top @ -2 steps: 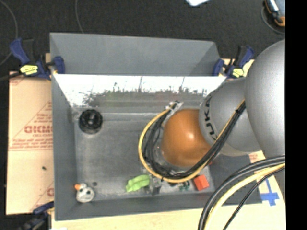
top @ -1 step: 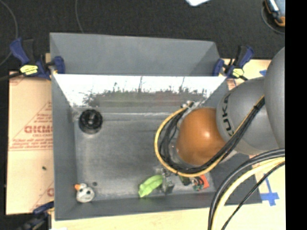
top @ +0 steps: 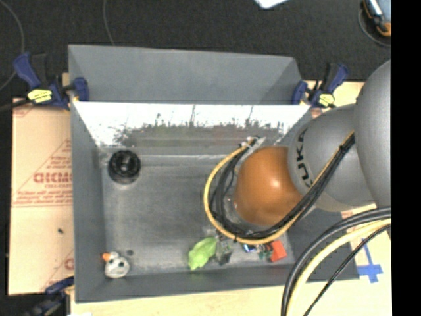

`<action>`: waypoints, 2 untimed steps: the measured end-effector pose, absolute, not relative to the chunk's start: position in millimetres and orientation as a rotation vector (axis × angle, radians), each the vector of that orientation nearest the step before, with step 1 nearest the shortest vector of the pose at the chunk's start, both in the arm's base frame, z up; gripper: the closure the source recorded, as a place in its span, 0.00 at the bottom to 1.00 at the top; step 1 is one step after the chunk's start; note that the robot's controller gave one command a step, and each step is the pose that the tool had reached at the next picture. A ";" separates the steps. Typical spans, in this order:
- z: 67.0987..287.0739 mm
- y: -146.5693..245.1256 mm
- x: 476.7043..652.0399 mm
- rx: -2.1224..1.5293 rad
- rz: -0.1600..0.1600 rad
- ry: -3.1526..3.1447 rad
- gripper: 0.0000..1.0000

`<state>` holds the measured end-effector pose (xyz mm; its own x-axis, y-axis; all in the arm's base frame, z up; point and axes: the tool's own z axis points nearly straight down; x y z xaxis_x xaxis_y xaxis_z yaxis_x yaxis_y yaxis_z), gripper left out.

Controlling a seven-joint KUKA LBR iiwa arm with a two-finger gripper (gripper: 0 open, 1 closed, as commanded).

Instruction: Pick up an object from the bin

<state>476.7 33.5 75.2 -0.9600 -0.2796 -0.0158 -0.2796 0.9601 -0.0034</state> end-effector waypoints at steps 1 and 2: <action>70.7 -14.3 471.6 -0.414 -0.006 3.111 1.00; 73.5 16.3 476.6 -0.460 -0.002 3.091 1.00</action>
Offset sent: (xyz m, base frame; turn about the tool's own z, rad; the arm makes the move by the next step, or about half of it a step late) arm -0.0006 -0.0167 -0.0018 -0.0107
